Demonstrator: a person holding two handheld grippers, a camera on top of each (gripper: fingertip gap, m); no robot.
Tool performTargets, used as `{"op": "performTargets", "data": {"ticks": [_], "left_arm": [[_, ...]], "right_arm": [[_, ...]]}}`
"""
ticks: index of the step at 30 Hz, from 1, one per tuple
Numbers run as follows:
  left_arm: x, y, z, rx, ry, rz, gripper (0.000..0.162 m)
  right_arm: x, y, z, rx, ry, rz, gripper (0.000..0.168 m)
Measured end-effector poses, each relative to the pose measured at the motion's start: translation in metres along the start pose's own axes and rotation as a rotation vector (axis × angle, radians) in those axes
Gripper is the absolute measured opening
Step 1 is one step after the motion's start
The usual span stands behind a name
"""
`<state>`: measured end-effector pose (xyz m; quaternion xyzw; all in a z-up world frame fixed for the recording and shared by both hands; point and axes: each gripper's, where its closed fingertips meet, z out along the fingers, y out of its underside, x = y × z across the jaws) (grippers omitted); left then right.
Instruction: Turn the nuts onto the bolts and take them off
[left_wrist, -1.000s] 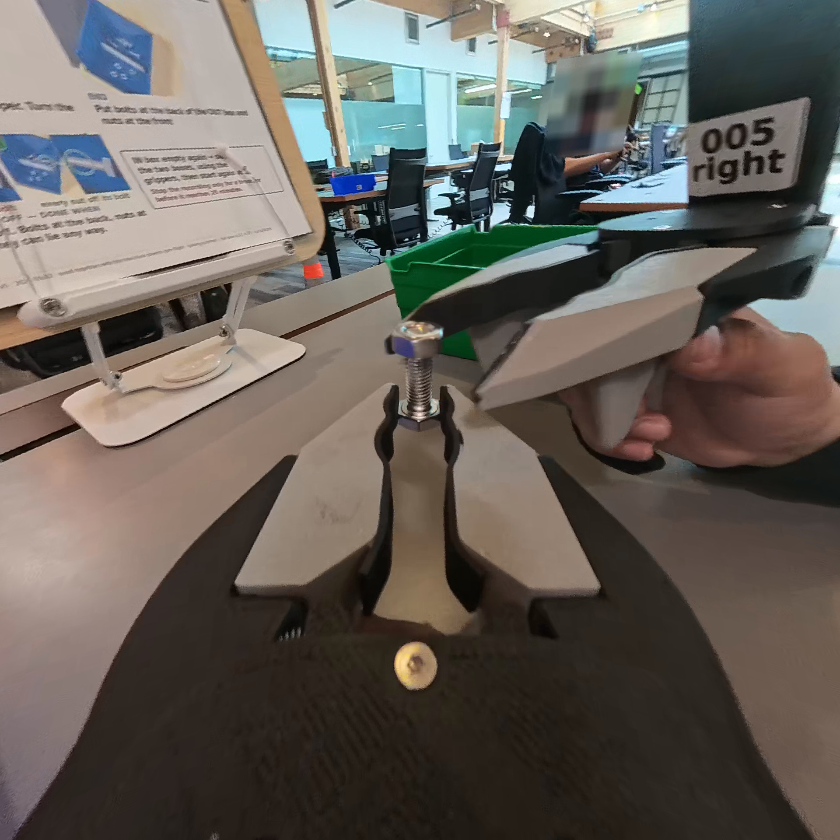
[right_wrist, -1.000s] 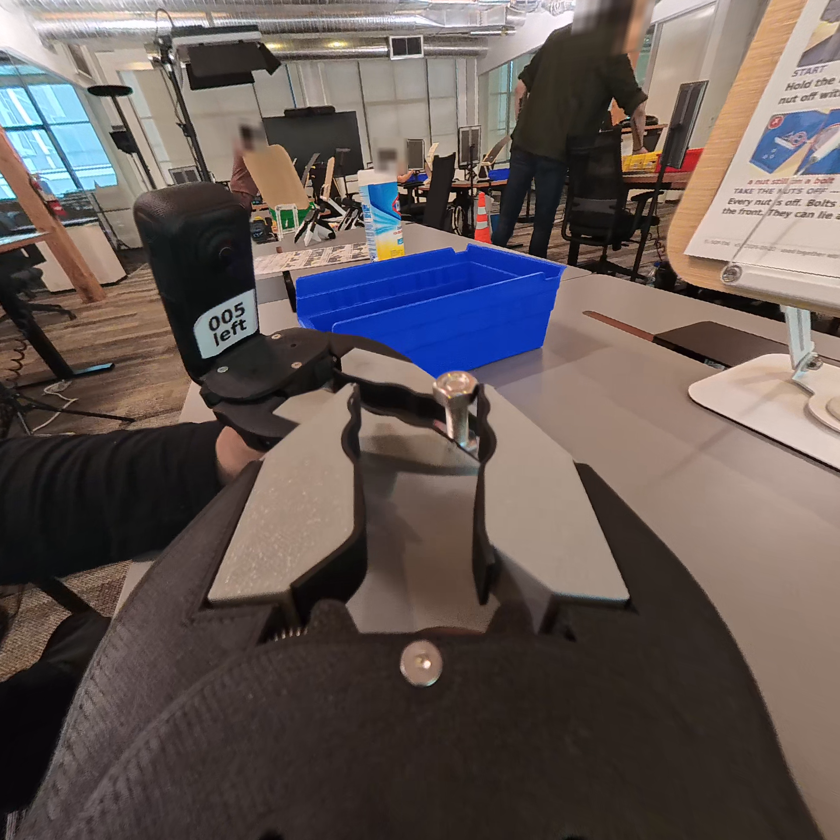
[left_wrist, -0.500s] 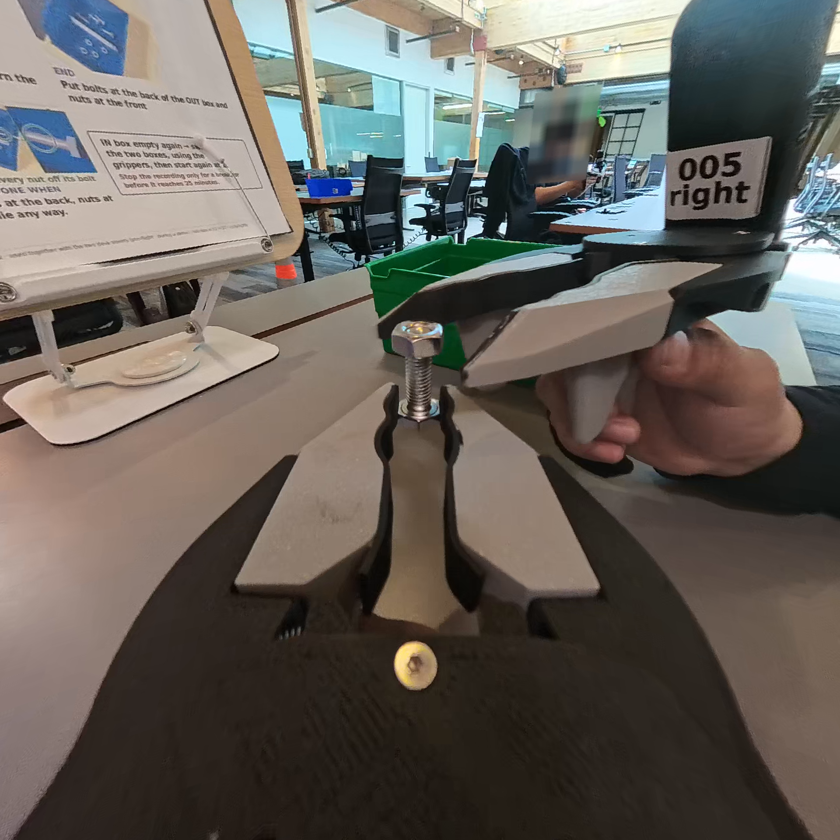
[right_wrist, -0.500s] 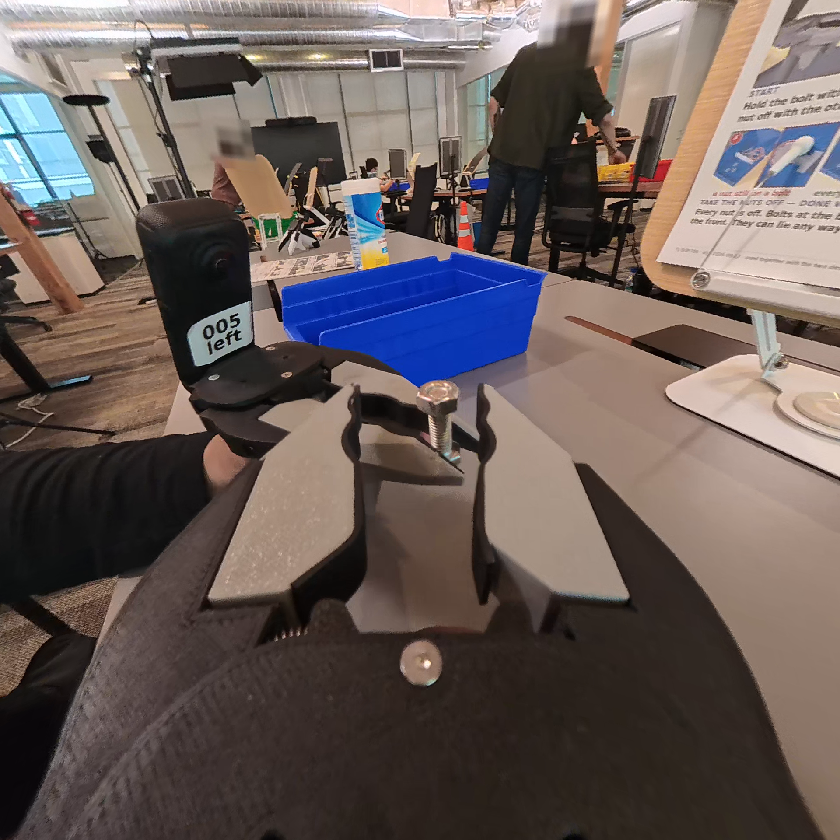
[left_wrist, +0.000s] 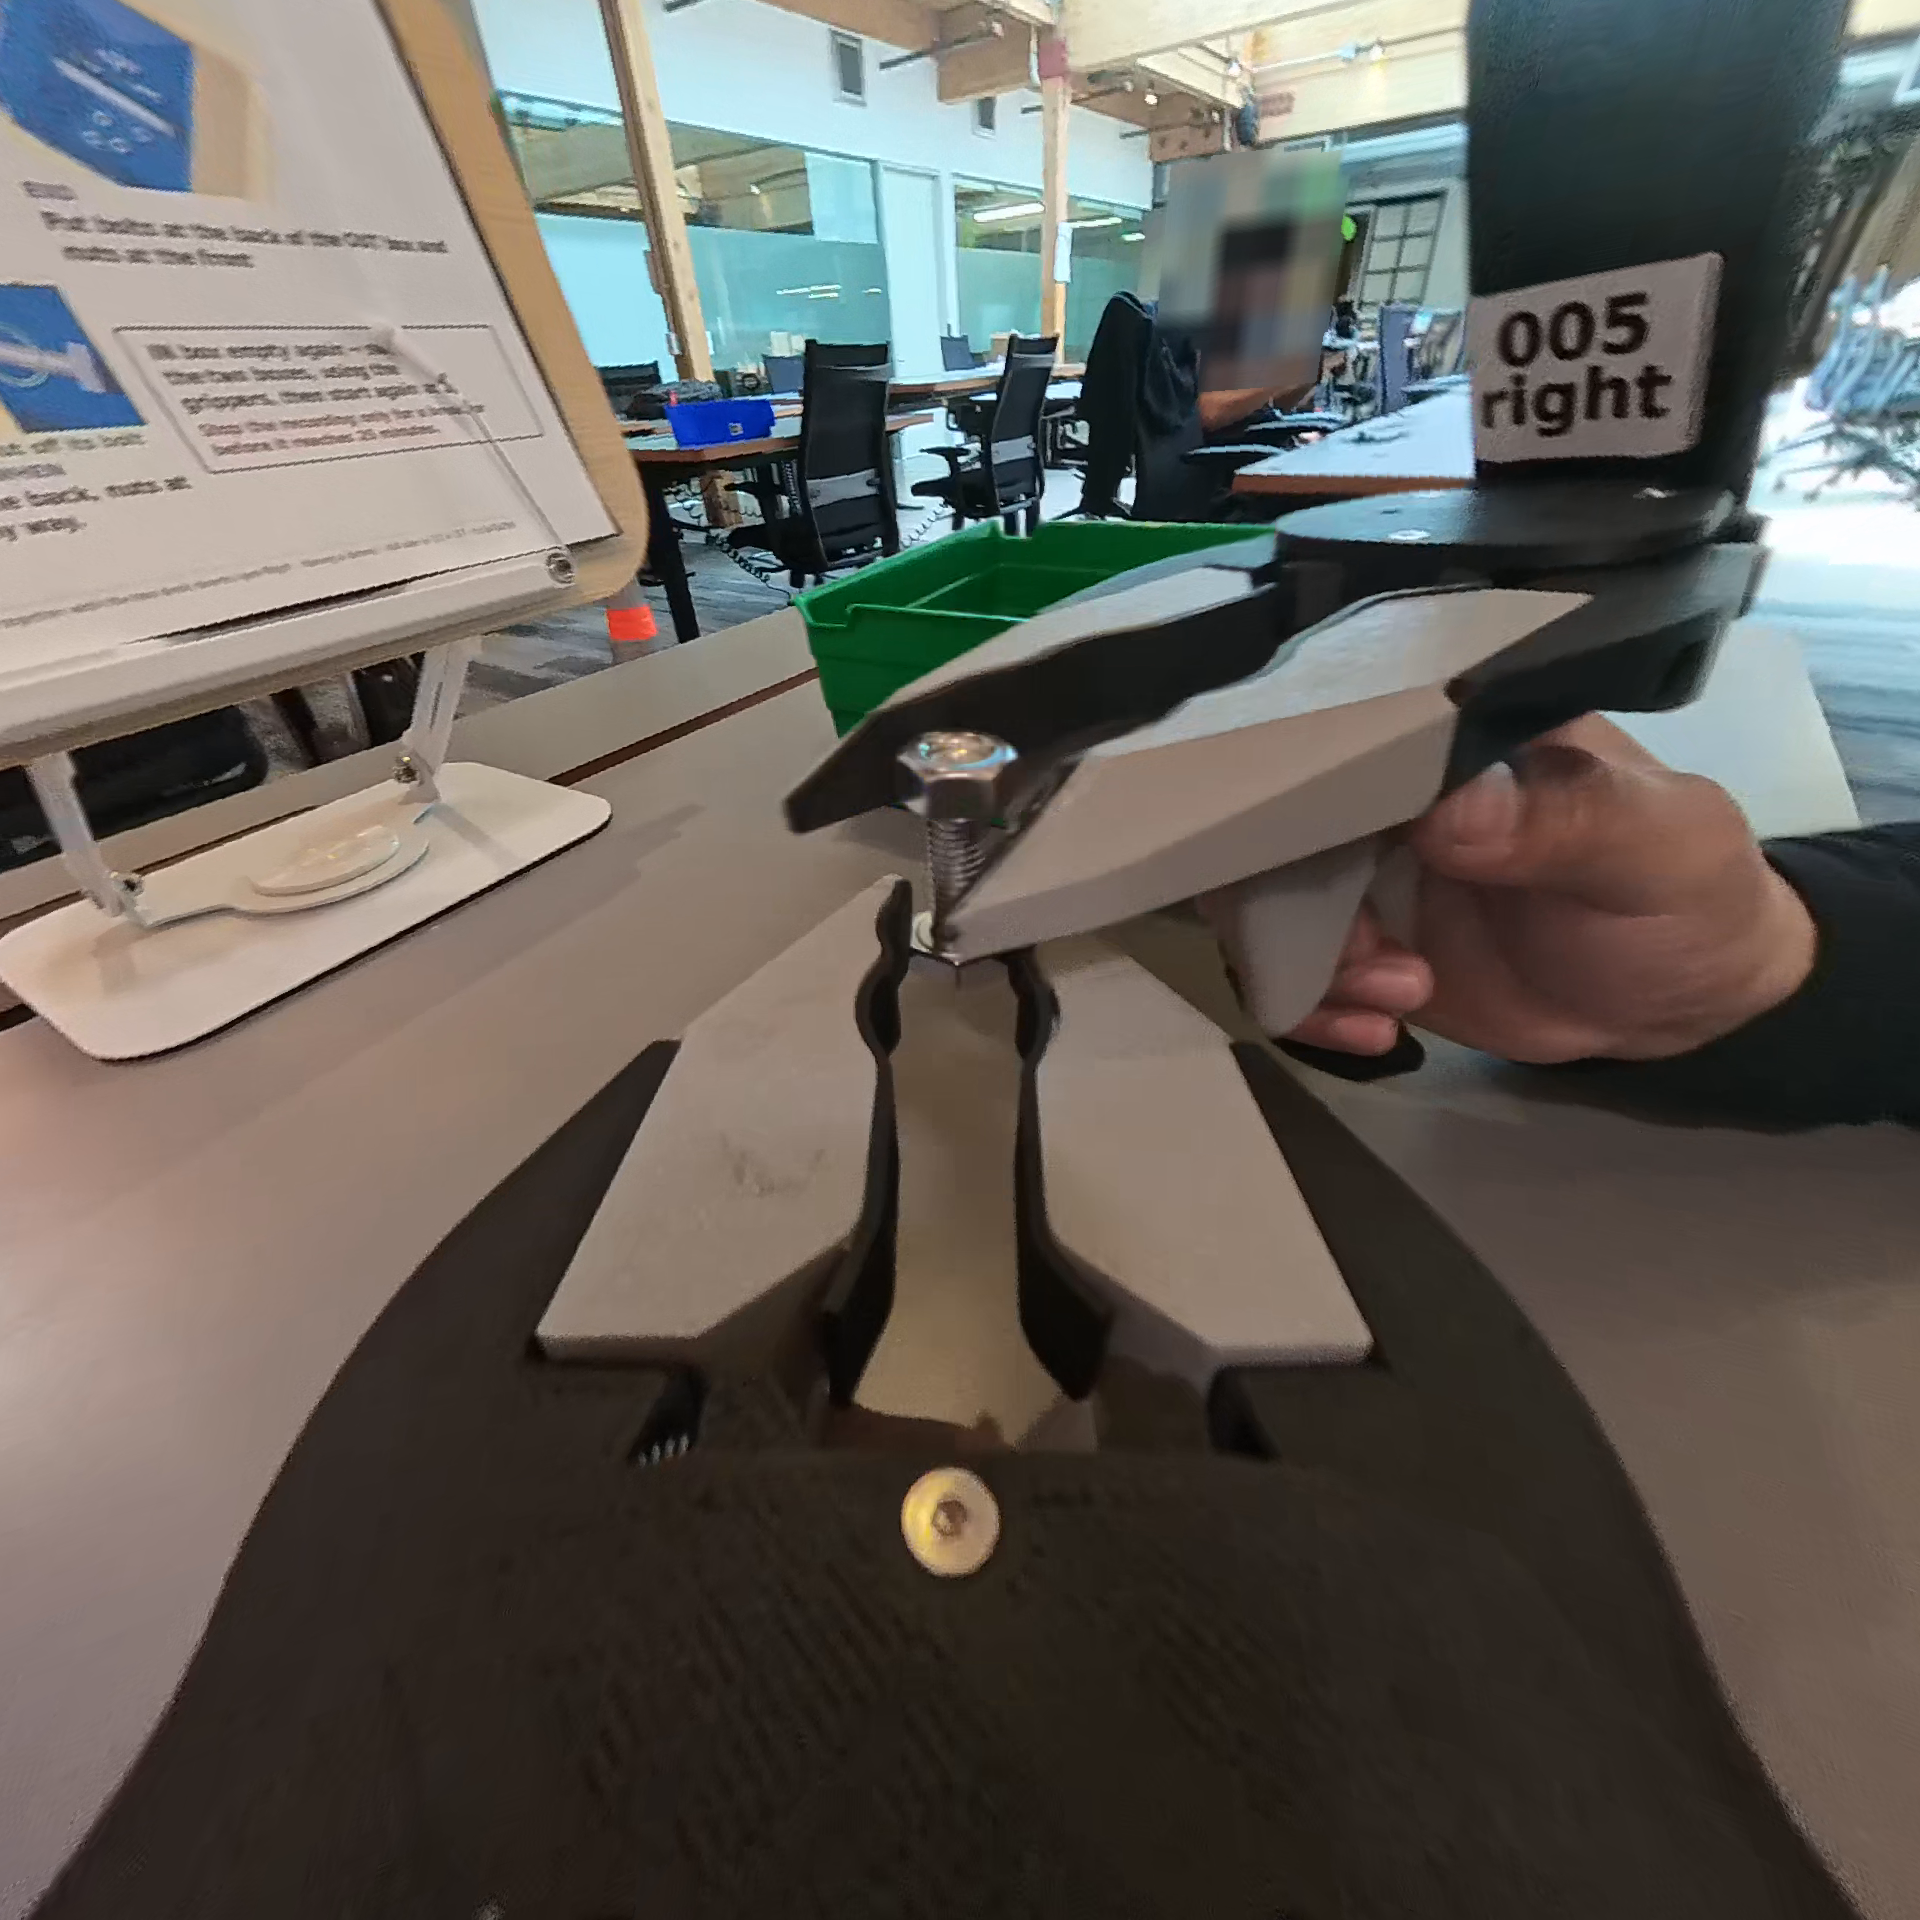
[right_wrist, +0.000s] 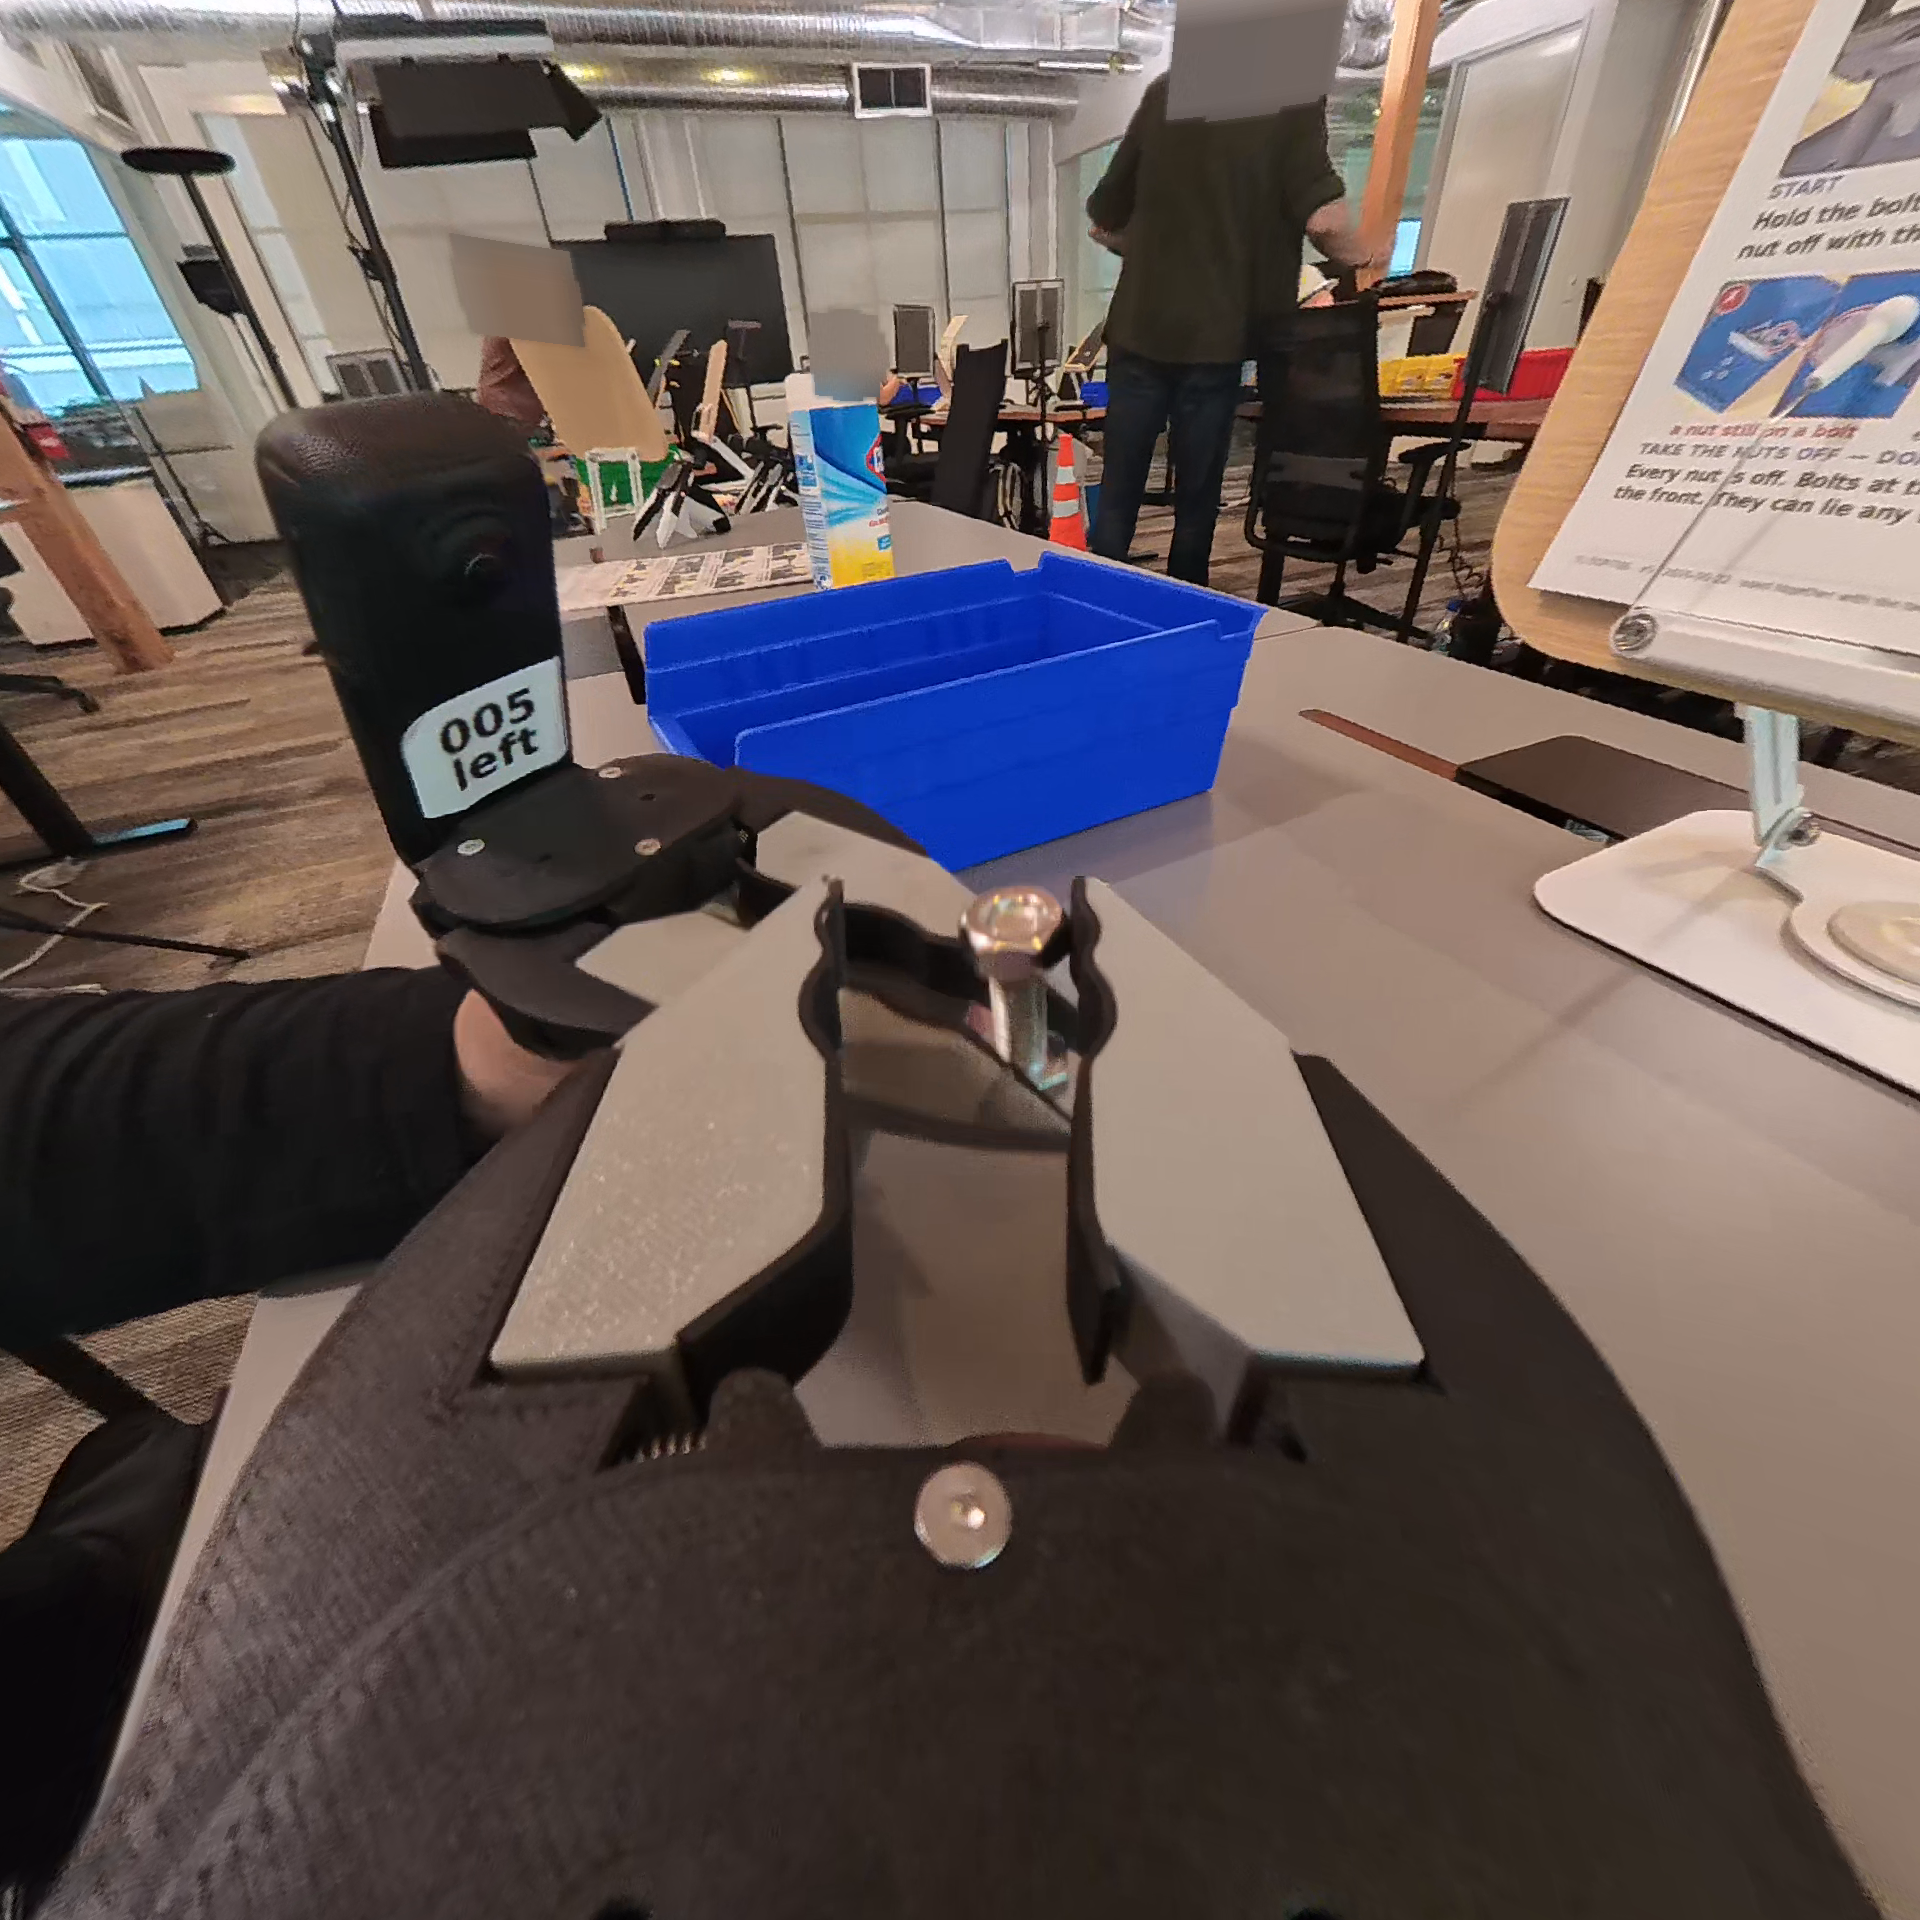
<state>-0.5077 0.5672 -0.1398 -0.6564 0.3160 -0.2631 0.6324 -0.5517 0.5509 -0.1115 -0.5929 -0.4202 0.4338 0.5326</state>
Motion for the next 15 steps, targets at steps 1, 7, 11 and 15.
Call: {"op": "performTargets", "data": {"ticks": [1,7,11,15], "left_arm": [[0.005,0.001,0.002,-0.005,0.016,0.016,0.015],[0.004,0.003,0.003,-0.012,0.008,0.007,0.016],[-0.025,0.005,-0.002,-0.011,-0.097,-0.080,0.016],[-0.035,0.005,-0.006,-0.006,-0.135,-0.105,0.015]], "right_arm": [[-0.002,0.000,0.002,0.002,-0.013,0.004,0.041],[-0.003,0.001,0.003,-0.006,-0.011,-0.004,0.048],[0.009,-0.005,-0.003,0.020,0.044,0.011,0.048],[0.018,-0.007,-0.008,0.030,0.081,0.022,0.045]]}}
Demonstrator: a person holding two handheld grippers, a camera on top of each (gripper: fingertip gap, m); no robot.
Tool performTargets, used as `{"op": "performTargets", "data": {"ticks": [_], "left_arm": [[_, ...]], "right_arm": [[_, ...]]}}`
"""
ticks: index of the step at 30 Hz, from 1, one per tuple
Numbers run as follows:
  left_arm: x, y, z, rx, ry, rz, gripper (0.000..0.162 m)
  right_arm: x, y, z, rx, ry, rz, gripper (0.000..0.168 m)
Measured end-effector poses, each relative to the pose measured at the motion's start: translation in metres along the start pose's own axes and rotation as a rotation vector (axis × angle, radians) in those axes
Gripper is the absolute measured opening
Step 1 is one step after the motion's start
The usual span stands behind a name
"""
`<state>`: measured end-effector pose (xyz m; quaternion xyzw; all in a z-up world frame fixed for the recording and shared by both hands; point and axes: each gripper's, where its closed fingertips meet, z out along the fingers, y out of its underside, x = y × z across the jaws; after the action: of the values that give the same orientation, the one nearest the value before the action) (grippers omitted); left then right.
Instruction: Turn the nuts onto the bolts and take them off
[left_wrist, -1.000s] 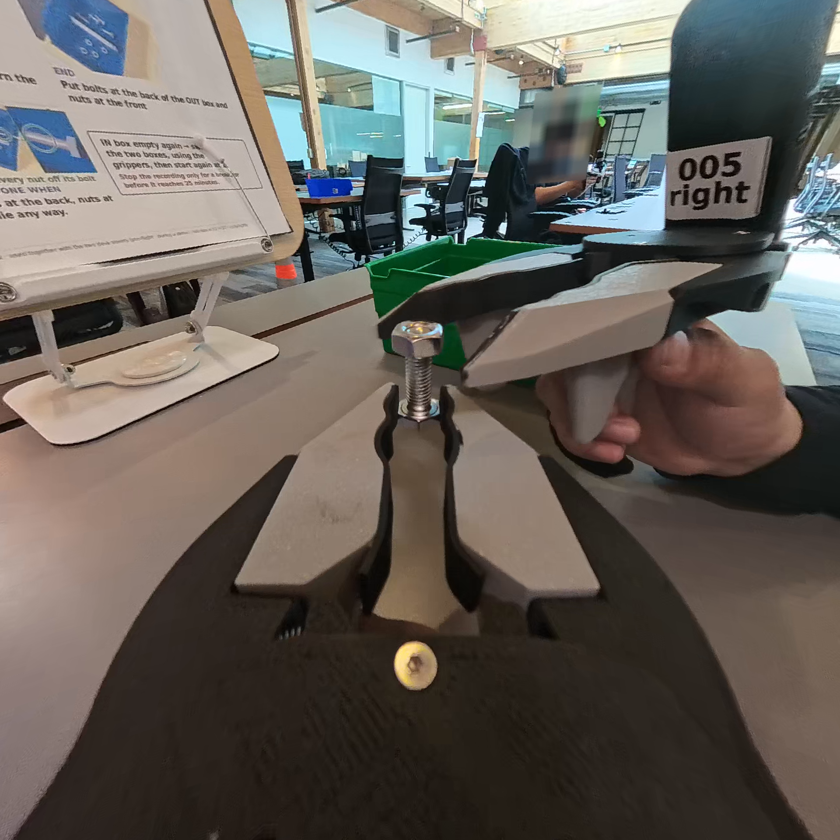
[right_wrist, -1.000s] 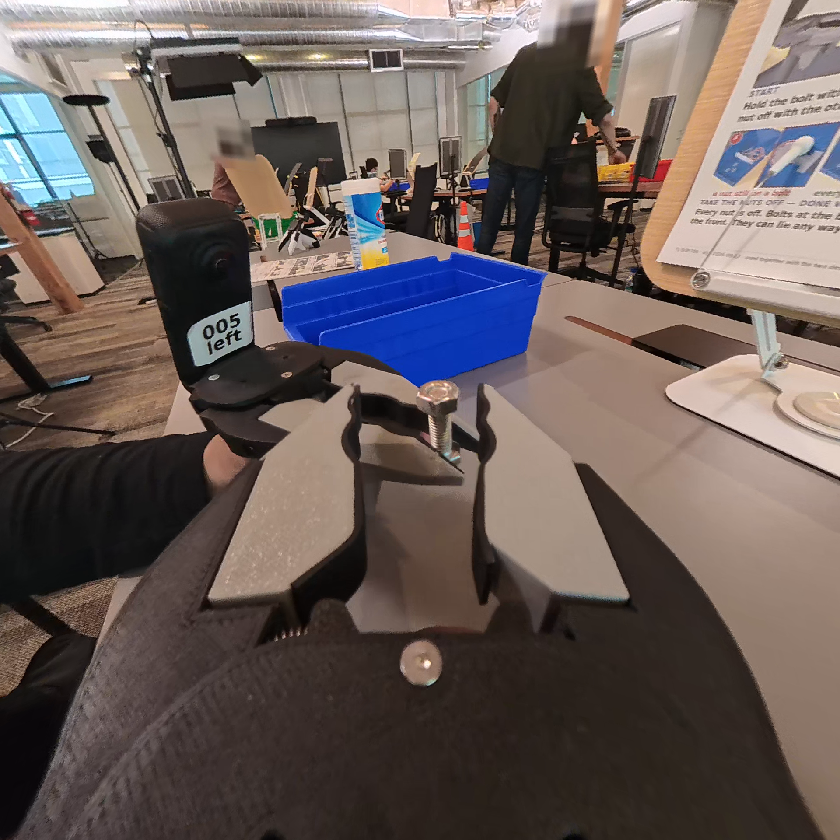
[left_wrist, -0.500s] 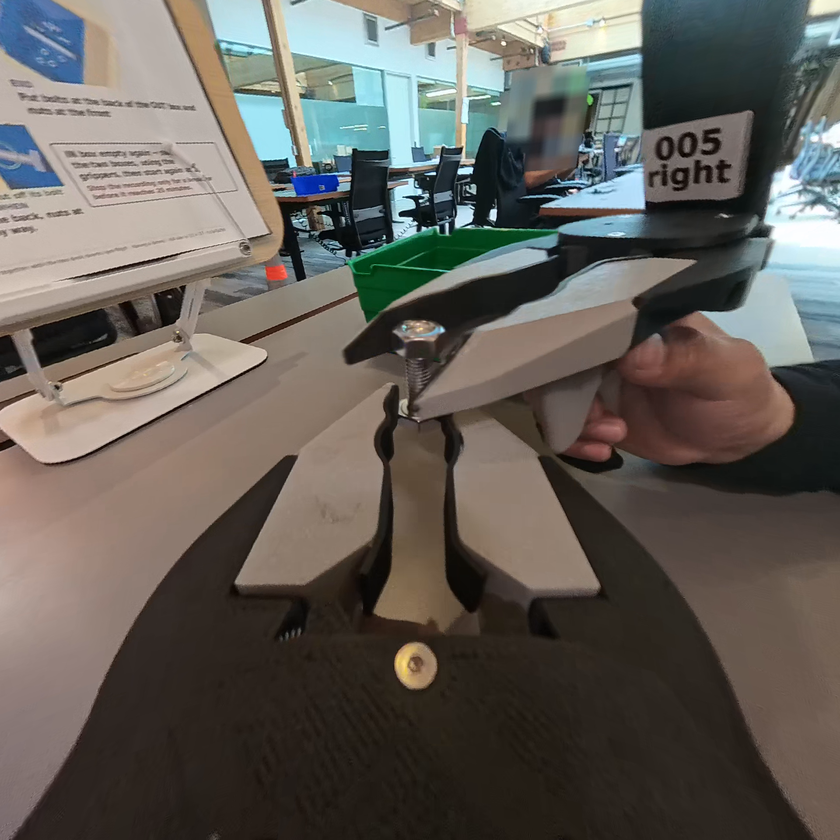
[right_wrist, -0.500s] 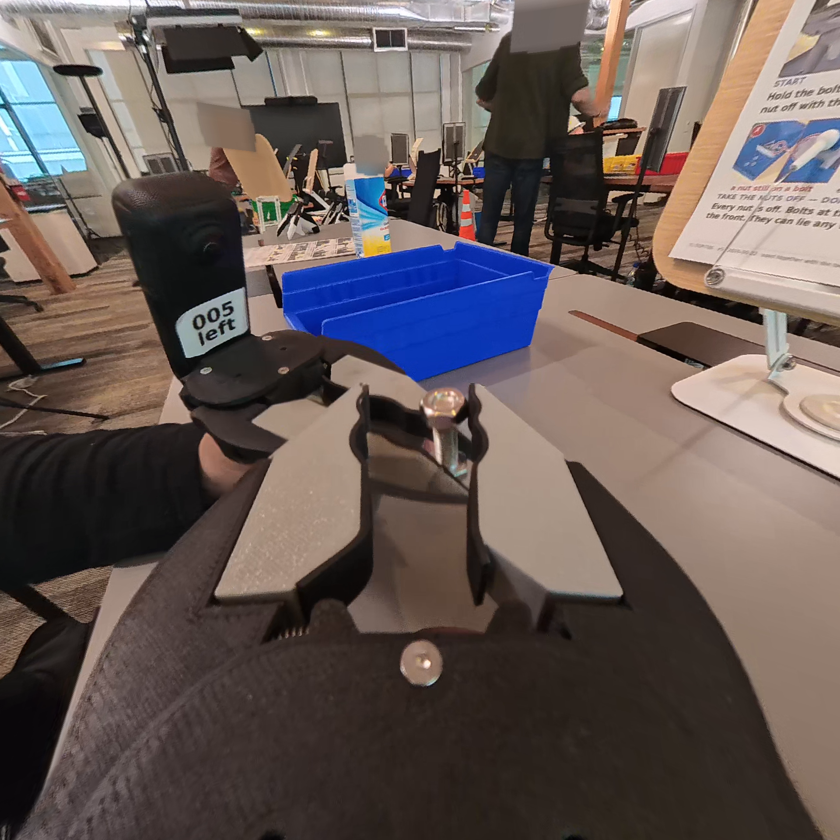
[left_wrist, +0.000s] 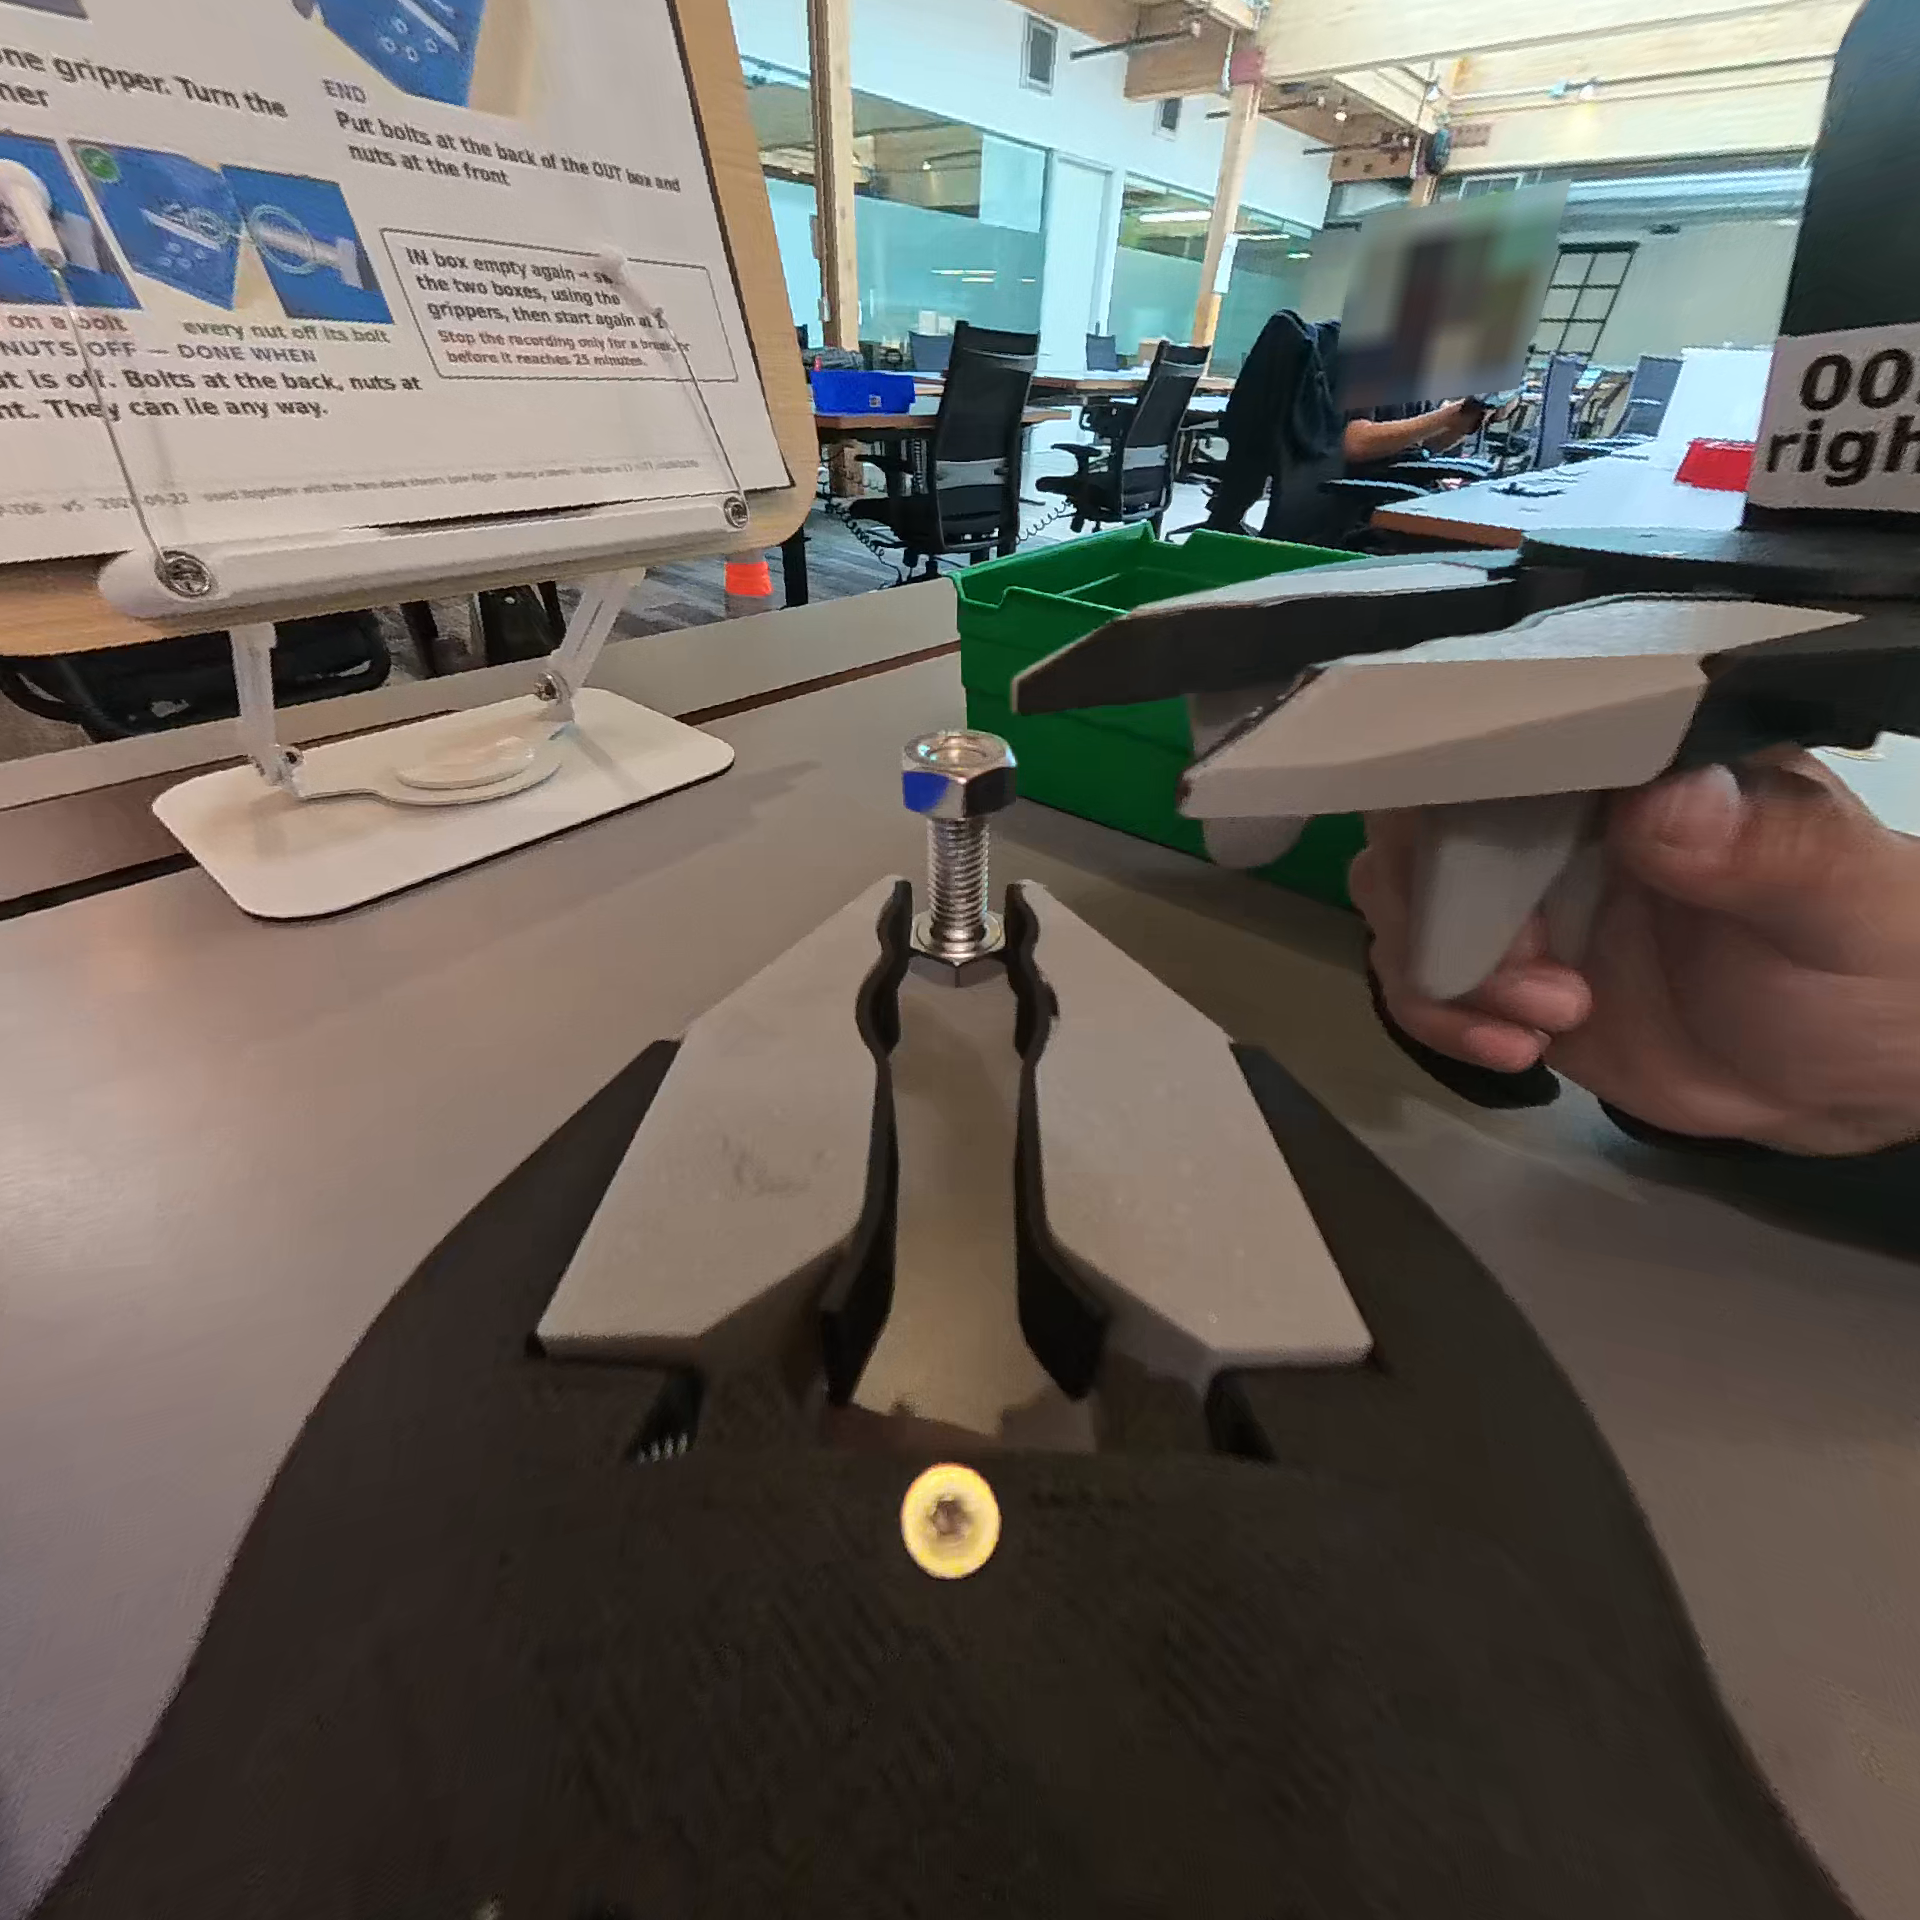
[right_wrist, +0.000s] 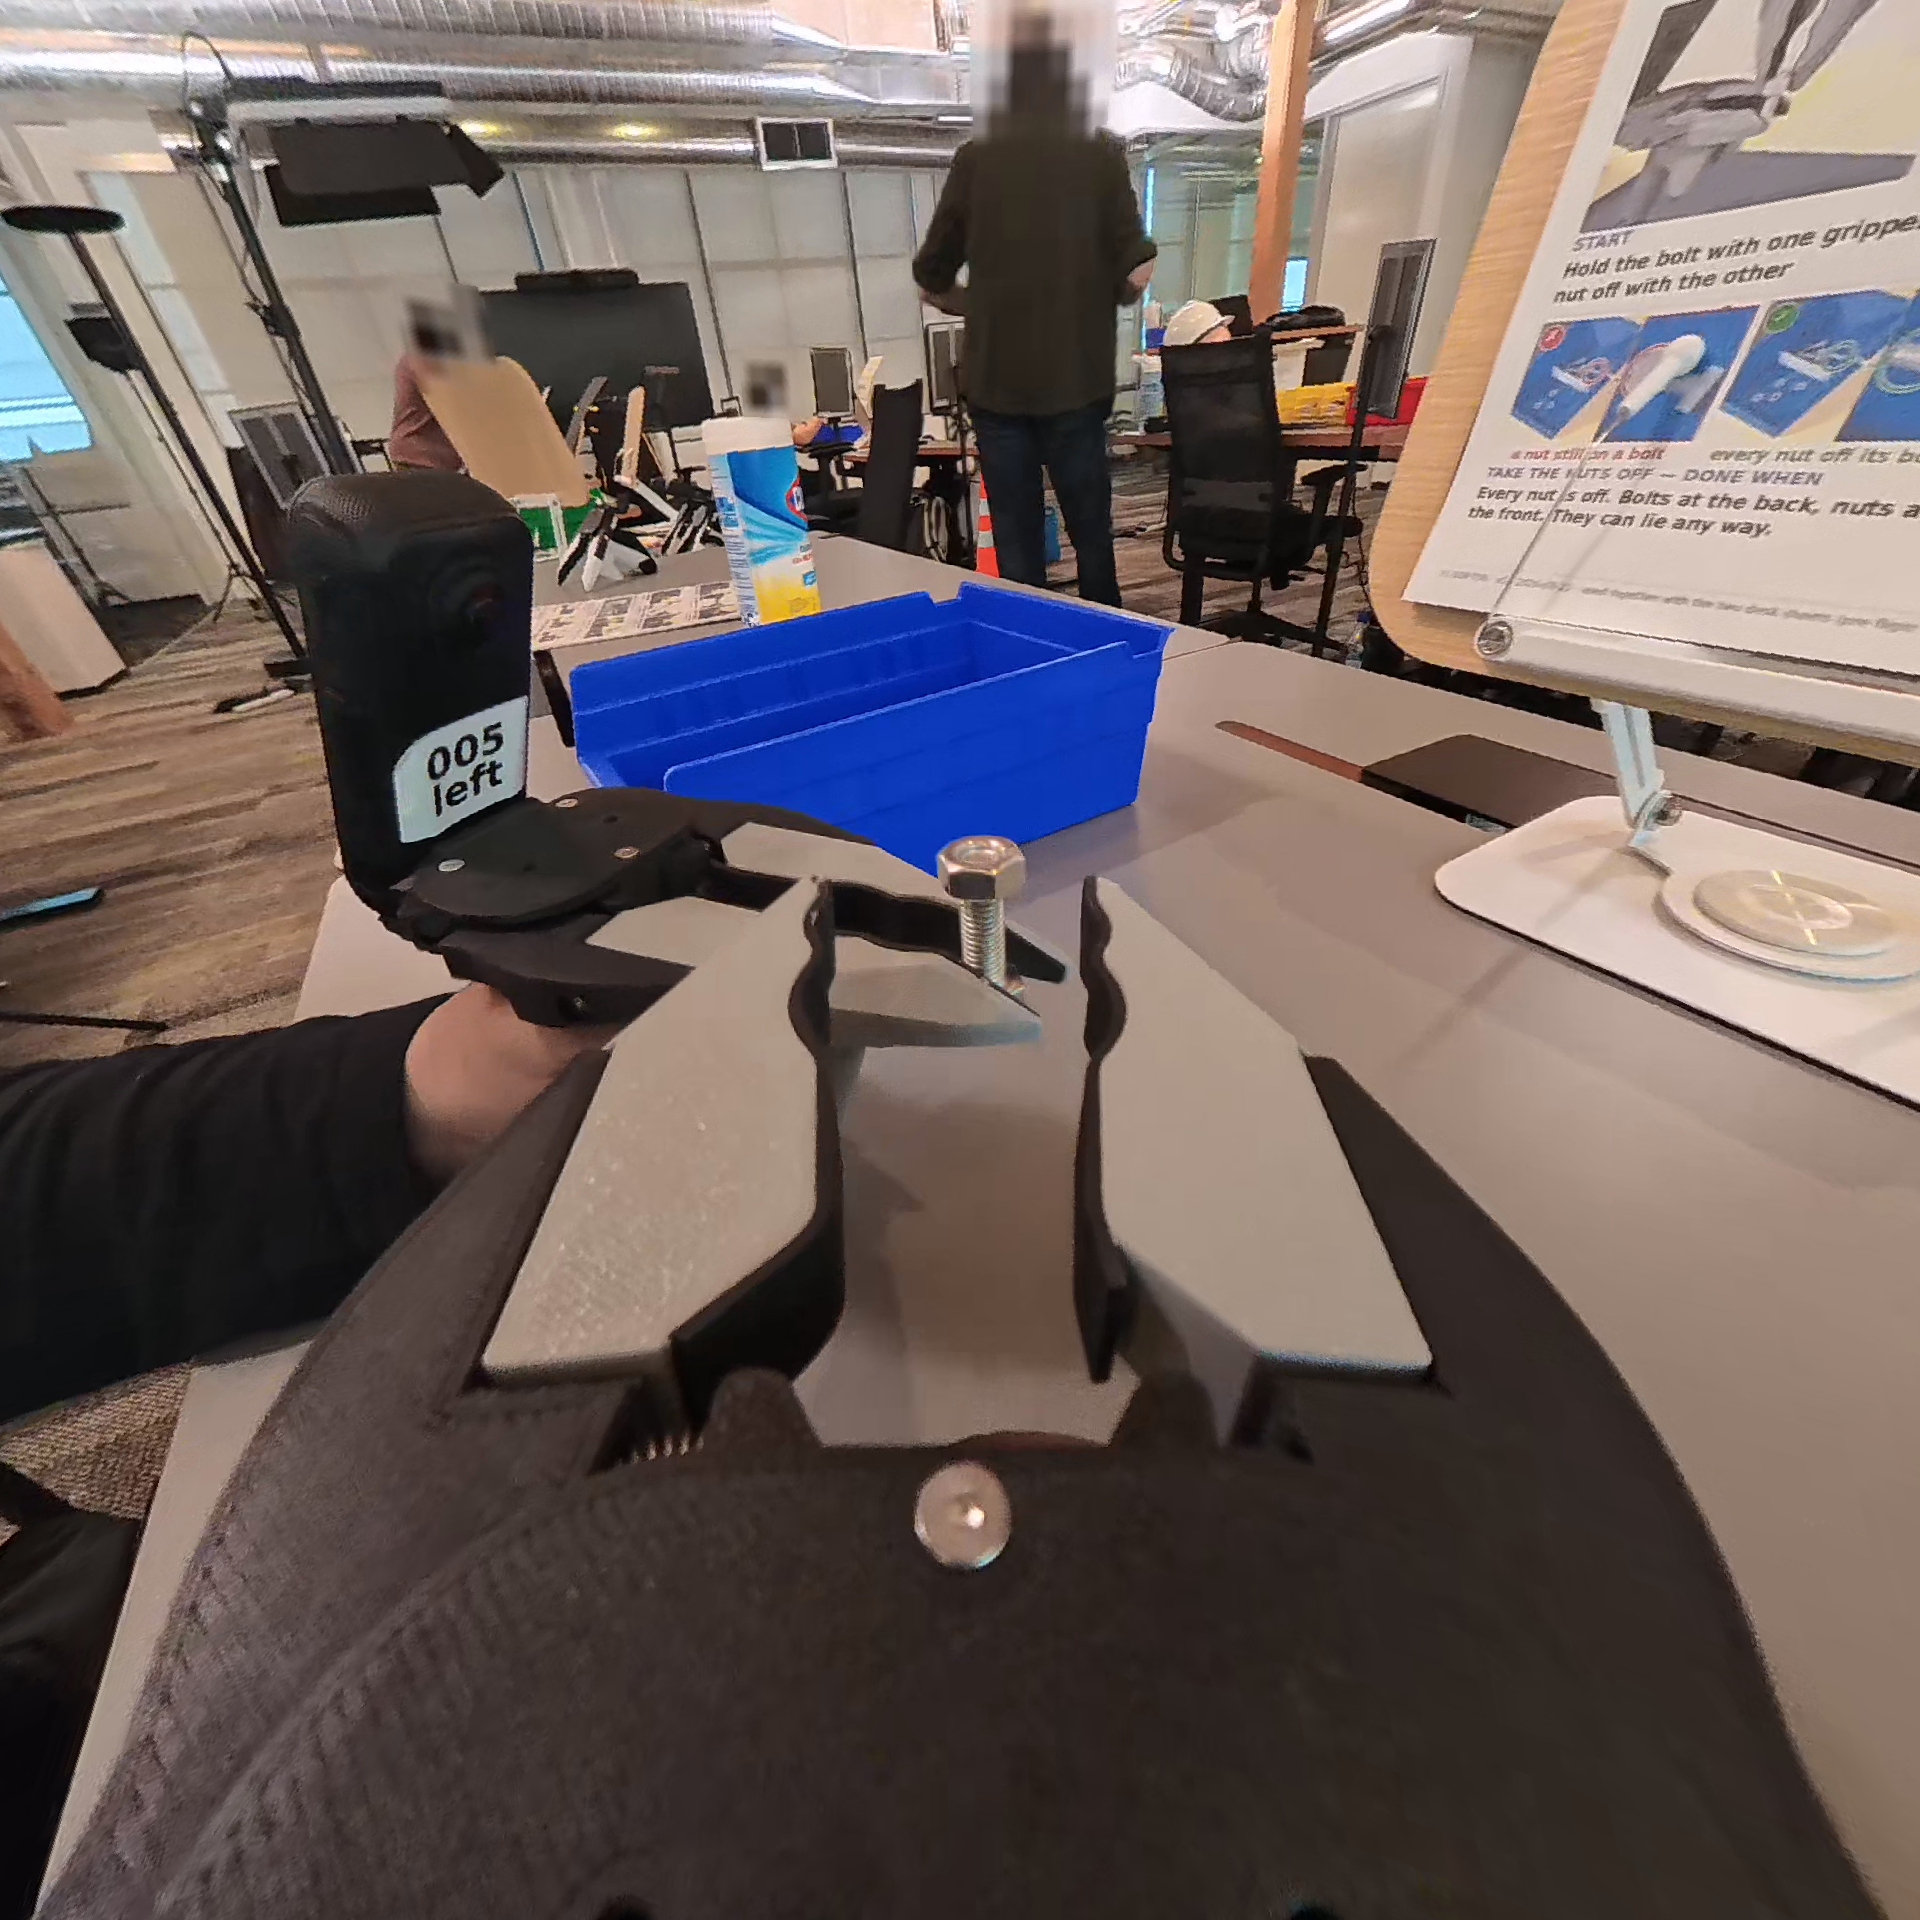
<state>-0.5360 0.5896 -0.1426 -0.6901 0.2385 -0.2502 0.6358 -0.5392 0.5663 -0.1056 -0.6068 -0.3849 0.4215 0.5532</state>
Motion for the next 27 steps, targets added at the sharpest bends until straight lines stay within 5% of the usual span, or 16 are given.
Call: {"op": "performTargets", "data": {"ticks": [12,27], "left_arm": [[0.036,0.006,0.006,-0.022,0.112,0.122,0.016],[0.006,0.006,0.003,-0.028,0.004,0.050,0.015]], "right_arm": [[-0.017,0.009,0.011,-0.032,-0.063,-0.017,0.050],[-0.008,0.008,0.004,-0.036,-0.011,-0.042,0.036]]}}
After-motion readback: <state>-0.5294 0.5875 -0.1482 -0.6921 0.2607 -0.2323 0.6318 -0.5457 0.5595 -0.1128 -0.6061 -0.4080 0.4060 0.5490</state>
